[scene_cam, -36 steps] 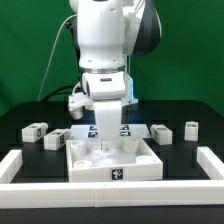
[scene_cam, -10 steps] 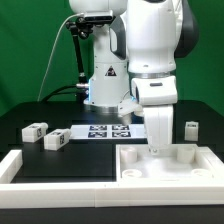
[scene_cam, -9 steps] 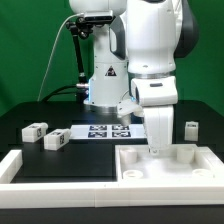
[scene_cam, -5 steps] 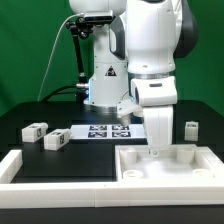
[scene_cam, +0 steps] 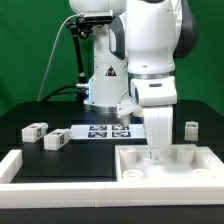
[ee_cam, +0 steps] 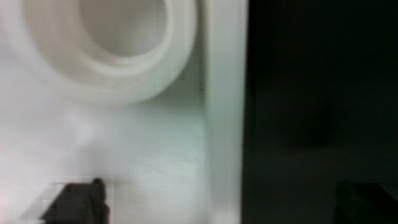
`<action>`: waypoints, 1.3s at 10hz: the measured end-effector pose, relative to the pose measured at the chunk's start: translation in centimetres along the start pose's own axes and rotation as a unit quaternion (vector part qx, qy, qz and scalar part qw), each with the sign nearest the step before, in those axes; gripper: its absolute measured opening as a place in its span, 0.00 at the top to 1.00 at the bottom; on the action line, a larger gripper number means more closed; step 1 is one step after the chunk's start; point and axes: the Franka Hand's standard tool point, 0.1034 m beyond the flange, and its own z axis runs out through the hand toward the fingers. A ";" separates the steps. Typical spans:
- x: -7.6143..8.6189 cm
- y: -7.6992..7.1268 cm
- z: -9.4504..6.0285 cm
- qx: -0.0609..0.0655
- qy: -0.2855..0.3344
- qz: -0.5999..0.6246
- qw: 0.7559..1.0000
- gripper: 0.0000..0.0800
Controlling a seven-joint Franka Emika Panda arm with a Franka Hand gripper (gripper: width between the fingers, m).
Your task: Assemble one leg
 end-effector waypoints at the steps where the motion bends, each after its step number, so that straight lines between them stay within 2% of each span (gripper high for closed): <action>1: 0.0 0.0 0.0 0.000 0.000 0.000 1.000 0.19; 3: 0.0 0.0 -0.1 -0.001 0.000 0.001 1.000 0.19; 5: 0.8 -0.6 -2.9 -0.017 -0.006 0.050 0.999 0.19; 7: 2.2 -2.2 -4.6 -0.021 -0.011 0.115 0.993 0.19; 8: 2.9 -2.9 -4.8 -0.012 -0.018 0.140 0.990 0.19; 11: 2.8 -2.9 -4.6 -0.012 -0.016 0.178 0.984 0.19; 13: 2.8 -2.9 -4.6 -0.013 -0.014 0.269 0.963 0.19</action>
Offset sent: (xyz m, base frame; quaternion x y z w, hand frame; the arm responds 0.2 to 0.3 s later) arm -0.0191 0.0038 0.0572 -0.0320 -0.0422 0.0594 0.9968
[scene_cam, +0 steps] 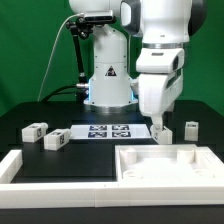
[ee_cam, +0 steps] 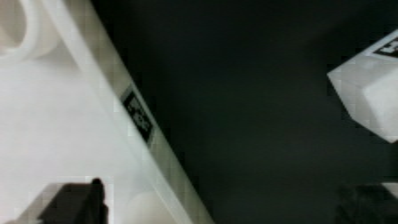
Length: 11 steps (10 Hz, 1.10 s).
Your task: Assemble one leg
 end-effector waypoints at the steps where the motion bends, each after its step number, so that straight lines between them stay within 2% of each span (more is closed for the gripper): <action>1: -0.1 -0.1 0.0 0.001 0.005 0.051 0.999 0.19; 3: -0.7 -1.4 0.2 0.015 0.010 0.237 0.971 0.19; 4: -0.4 -2.1 0.3 0.015 0.009 0.281 0.960 0.19; 5: 0.0 -3.2 0.6 0.022 0.007 0.366 0.930 0.19; 7: 1.1 -5.3 1.0 0.026 0.003 0.476 0.879 0.19; 8: 1.6 -6.6 1.1 0.031 -0.002 0.539 0.842 0.19; 11: 2.1 -7.1 1.0 0.041 -0.004 0.634 0.773 0.19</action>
Offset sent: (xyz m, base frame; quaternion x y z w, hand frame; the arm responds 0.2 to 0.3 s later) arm -0.0289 0.0100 -0.0001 -0.0150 -0.0001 0.3195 0.9475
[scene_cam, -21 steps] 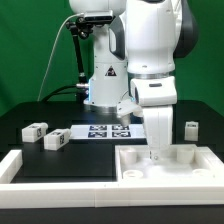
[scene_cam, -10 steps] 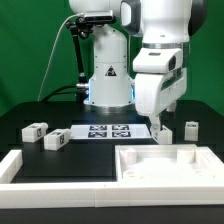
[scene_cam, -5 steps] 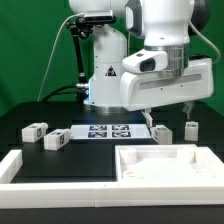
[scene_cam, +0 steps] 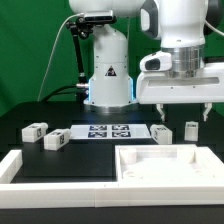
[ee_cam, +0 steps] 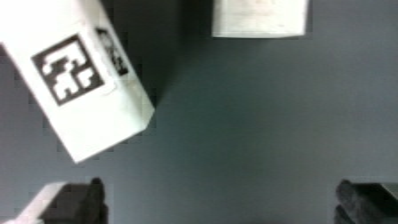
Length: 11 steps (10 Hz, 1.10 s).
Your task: Assemble one leg
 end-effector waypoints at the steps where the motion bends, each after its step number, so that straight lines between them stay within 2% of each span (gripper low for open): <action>1: -0.4 -0.3 0.1 0.001 0.001 0.005 1.000 0.19; 3: -2.2 -0.8 0.5 0.002 0.002 -0.022 1.000 0.19; 5: -2.7 -0.8 0.5 0.001 -0.002 -0.048 0.999 0.19; 6: -2.7 -0.5 0.5 -0.005 -0.021 -0.049 0.999 0.19; 8: -2.7 0.2 0.4 -0.021 -0.105 -0.060 0.992 0.19; 9: -2.4 0.2 0.4 -0.026 -0.141 -0.059 0.988 0.19; 11: -3.5 -0.1 0.7 -0.031 -0.208 -0.046 0.976 0.19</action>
Offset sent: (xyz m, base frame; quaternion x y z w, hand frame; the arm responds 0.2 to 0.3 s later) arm -0.0335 0.0226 0.0081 0.0190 -0.0618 -0.0511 0.9966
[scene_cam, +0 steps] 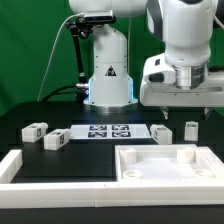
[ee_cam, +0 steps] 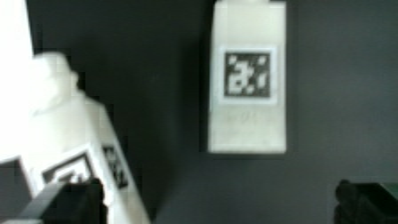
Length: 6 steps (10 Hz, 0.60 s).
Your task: Assemble one leg
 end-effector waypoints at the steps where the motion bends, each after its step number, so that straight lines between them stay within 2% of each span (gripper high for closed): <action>1: -0.5 -0.1 0.1 -0.006 -0.042 -0.005 0.999 0.19; 2: -0.7 -0.3 0.3 -0.009 -0.068 -0.005 0.998 0.19; 3: -1.4 -0.4 0.7 -0.012 -0.119 -0.003 0.993 0.19; 4: -1.3 -0.4 1.1 -0.014 -0.159 -0.003 0.987 0.19; 6: -1.6 -0.2 2.3 -0.012 -0.229 0.000 0.973 0.19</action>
Offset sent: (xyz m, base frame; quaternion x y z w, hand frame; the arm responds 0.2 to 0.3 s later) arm -0.0108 0.0152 -0.0042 0.0227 -0.2422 0.0002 0.9700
